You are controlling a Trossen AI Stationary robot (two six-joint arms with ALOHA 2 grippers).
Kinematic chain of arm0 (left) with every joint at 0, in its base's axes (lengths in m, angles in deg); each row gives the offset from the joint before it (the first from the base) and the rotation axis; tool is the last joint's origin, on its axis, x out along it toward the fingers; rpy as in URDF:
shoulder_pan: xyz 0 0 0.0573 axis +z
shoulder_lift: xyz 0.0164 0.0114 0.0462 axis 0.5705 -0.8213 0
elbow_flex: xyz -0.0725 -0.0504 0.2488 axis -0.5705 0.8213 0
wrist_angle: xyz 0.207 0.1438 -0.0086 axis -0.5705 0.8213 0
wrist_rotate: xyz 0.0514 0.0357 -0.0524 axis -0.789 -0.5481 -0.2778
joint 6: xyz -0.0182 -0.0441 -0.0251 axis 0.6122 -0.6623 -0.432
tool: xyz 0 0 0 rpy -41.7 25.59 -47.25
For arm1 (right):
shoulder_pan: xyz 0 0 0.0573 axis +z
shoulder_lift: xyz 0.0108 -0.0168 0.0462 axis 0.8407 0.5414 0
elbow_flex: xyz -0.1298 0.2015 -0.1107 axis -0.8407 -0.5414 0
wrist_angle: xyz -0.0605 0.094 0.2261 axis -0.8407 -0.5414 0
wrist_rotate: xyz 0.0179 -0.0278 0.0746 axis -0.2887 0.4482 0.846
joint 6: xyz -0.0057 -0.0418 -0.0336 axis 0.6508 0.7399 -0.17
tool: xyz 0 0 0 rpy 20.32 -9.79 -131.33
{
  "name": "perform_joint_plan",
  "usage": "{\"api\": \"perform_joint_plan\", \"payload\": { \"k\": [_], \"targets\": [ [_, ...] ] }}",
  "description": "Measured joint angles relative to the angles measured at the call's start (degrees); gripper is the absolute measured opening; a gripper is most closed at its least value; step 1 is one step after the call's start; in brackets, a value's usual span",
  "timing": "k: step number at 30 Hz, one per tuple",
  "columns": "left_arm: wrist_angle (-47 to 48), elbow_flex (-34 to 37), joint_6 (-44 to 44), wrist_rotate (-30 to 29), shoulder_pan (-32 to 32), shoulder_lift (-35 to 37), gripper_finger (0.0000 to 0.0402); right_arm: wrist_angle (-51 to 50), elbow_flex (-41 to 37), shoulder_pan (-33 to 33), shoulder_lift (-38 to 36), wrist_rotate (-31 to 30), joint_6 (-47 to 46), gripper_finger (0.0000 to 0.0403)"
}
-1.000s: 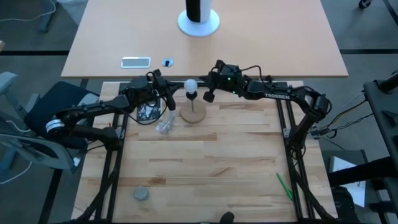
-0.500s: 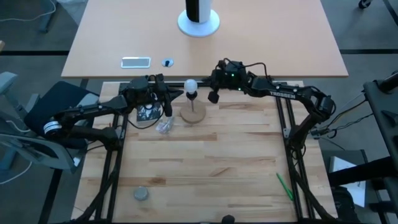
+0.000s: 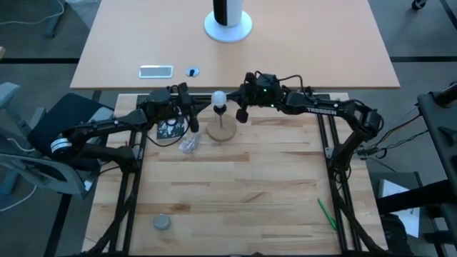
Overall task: Screw lightbulb
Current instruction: Insert the lightbulb into the lamp
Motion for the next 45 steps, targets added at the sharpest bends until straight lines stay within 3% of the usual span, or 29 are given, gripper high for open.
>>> {"api": "perform_joint_plan", "payload": {
  "k": [13, 24, 33, 39, 45],
  "targets": [
    [-3.6, 0.0, 1.3, -1.6, 0.1, -2.6, 0.0, -0.9, 0.0, 1.4, -0.1, -0.8, 0.4, 0.0],
    [-1.7, 0.0, 1.1, -6.6, 0.1, -2.8, 0.0, -2.5, 0.0, 2.5, -0.3, 1.1, 1.7, 0.0],
    [-1.2, 0.0, 3.5, -7.0, 0.6, -1.8, 0.0, -9.5, 0.0, 2.3, -2.5, -3.2, 3.7, 0.0],
    [-4.3, 0.0, 5.7, -6.9, 0.8, -1.9, 0.0, -8.4, -0.1, 2.4, -3.5, 7.1, 6.0, 0.0],
    [-5.0, 0.0, 6.2, -6.4, 0.8, -2.0, 0.0, -3.6, -0.2, 2.8, -1.5, 6.9, 4.3, 0.0]
  ]
}}
